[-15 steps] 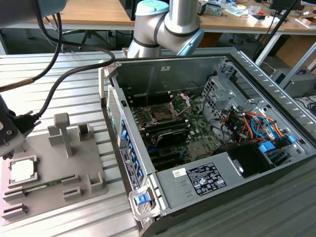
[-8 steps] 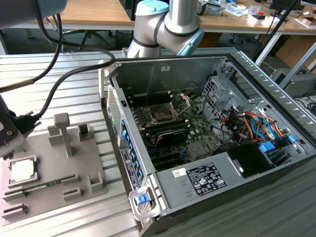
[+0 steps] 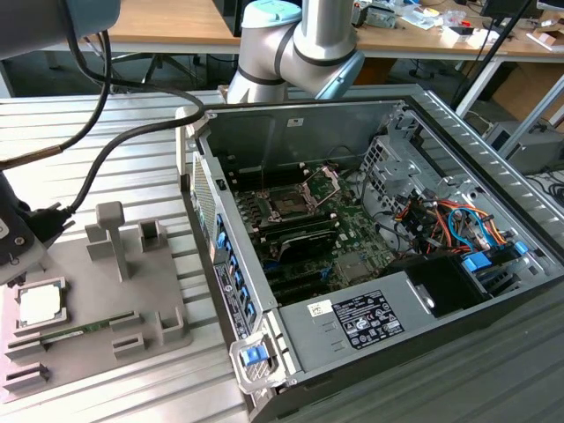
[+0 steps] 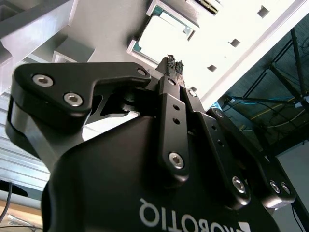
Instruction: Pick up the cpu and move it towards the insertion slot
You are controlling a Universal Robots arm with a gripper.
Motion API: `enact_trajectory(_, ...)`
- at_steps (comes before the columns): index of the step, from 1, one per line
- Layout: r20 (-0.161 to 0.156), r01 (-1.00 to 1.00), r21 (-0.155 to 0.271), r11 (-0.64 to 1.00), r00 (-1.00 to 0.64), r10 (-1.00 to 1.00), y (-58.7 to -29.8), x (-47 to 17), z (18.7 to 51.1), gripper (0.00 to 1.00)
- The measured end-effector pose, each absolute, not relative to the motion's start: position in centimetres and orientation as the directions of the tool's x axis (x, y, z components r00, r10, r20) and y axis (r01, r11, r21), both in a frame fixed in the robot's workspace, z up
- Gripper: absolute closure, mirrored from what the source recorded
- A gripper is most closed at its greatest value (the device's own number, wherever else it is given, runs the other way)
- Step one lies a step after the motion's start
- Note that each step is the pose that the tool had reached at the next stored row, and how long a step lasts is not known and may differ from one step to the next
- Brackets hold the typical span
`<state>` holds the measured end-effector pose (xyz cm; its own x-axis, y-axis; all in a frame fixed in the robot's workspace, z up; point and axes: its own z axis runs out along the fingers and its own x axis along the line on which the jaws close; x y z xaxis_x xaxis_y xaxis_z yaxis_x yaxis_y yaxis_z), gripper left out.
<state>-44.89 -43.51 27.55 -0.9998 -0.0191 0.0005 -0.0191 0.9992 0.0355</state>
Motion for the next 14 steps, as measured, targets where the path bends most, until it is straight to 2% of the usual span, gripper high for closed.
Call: enact_trajectory(14,0.001,-0.019,0.035,0.999,-1.000,-0.019,-43.51,-44.90,27.13,0.89)
